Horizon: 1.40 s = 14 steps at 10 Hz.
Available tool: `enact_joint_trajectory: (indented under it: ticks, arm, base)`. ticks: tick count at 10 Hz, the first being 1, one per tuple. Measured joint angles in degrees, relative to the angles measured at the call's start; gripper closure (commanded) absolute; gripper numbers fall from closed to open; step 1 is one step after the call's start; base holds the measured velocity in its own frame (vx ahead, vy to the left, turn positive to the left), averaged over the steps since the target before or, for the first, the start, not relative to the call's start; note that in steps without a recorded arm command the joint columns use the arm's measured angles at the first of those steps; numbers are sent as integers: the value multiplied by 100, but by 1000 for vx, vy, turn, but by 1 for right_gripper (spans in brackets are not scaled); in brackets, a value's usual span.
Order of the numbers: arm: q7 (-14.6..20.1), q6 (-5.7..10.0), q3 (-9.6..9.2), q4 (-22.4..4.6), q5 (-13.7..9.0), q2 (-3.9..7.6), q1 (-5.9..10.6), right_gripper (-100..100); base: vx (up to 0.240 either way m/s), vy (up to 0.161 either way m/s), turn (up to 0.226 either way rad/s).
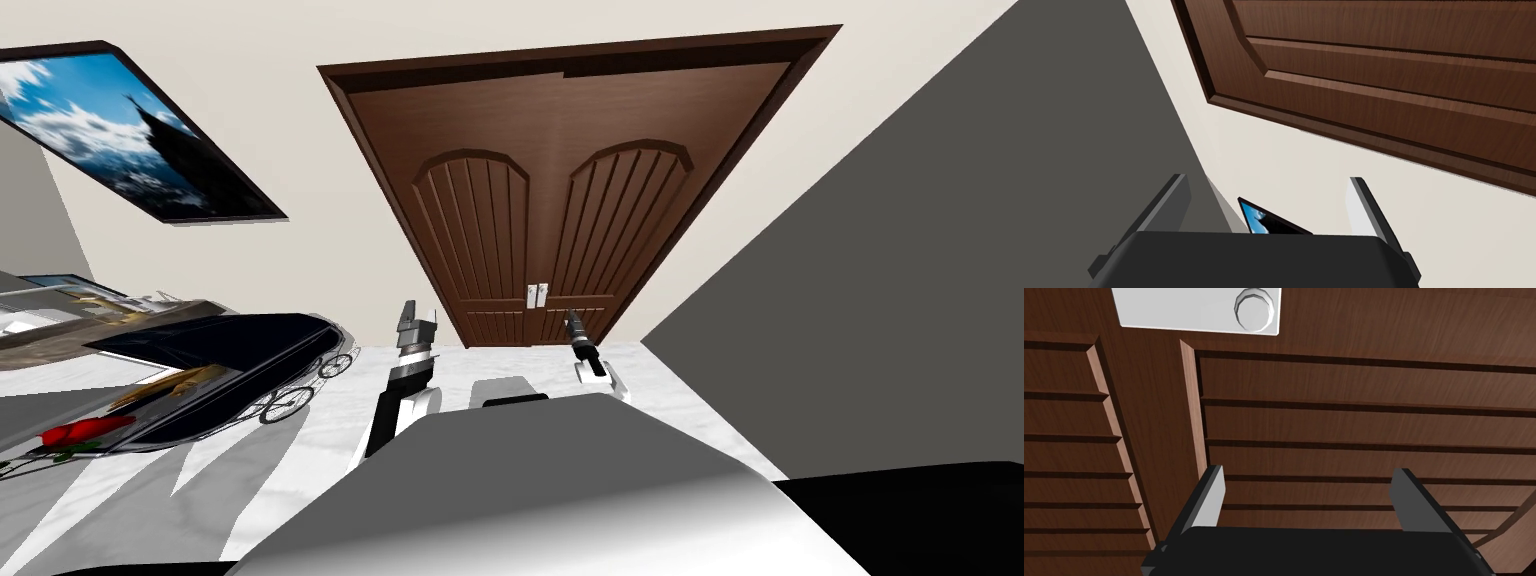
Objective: Pull the door open
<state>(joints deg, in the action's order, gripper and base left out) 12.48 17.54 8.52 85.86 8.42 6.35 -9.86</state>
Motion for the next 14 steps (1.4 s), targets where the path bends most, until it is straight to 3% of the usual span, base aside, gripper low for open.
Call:
enact_joint_trajectory:
  ticks: [8, 10, 14]
  arm:
    - [454, -49, 97, -882, 220, 14, 523, -100]
    - [435, 13, 198, -1014, 214, 23, 490, -100]
    - [528, -116, 598, -1174, 80, 431, 332, -100]
  base:
    - [157, 4, 53]
    - [-68, -50, -125]
    - [-29, -28, -54]
